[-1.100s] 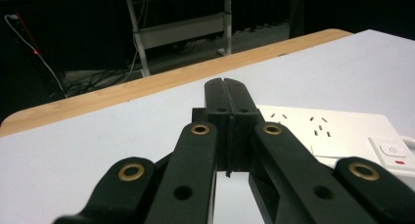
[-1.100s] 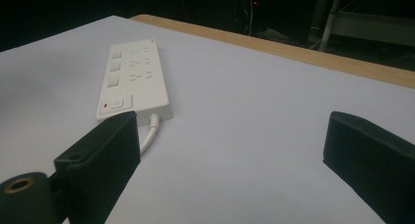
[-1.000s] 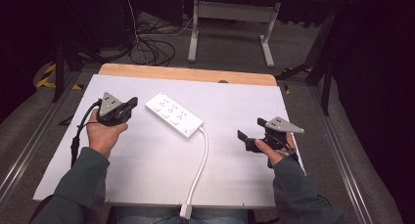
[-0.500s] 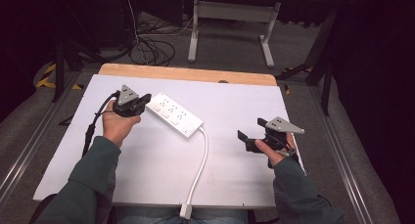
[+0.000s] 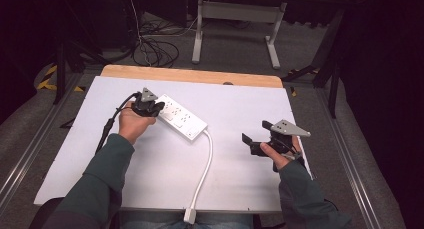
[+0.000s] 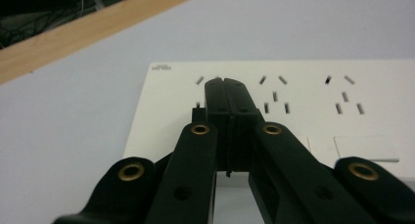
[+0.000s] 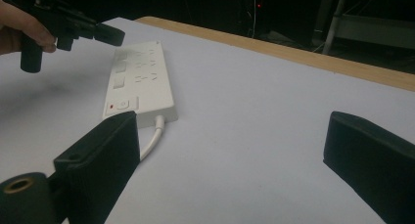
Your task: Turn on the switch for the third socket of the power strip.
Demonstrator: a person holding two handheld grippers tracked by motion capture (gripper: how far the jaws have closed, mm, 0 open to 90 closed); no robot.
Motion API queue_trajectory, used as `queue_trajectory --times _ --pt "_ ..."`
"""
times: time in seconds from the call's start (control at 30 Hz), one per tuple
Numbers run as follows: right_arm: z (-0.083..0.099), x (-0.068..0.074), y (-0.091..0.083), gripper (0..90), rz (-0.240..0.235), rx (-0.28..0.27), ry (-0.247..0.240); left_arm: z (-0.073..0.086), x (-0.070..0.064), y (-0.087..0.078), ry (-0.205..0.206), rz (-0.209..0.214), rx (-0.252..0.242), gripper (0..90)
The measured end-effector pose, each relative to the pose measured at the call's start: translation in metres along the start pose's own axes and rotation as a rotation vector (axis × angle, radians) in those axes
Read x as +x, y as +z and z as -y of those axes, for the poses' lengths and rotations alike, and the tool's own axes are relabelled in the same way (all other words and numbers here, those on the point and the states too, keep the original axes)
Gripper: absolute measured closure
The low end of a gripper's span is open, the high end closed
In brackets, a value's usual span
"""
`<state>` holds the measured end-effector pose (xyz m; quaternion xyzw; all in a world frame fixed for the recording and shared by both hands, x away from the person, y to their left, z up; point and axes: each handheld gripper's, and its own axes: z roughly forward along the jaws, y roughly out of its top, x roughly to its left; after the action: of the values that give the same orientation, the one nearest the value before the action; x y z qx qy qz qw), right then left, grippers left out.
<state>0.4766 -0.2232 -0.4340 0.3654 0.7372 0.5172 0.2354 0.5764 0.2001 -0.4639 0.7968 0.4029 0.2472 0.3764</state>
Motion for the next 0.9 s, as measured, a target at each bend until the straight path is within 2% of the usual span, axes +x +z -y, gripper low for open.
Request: queue_trajectory --times 0.3,0.6,0.67,0.8,0.9 --pt "-0.0001 -0.0001 -0.0018 7.2 0.001 -0.007 0.005 0.0035 0.0001 0.0037 -0.010 -0.001 0.053 90.0" --pt "0.0000 -0.0002 -0.0016 7.2 0.002 -0.006 0.006 0.0050 0.0027 0.0040 -0.006 -0.004 0.051 90.0" --pt "0.0000 -0.0003 -0.0016 7.2 0.003 -0.005 0.003 0.0059 0.0041 0.0042 -0.020 0.007 0.045 90.0" --pt "-0.0001 0.0003 -0.0017 7.2 0.006 -0.005 0.003 0.0067 0.0035 0.0052 -0.007 0.010 0.050 90.0" --pt "-0.0001 0.0003 -0.0022 7.2 0.008 -0.005 0.004 0.0057 -0.0030 0.0069 0.010 0.010 0.048 90.0"
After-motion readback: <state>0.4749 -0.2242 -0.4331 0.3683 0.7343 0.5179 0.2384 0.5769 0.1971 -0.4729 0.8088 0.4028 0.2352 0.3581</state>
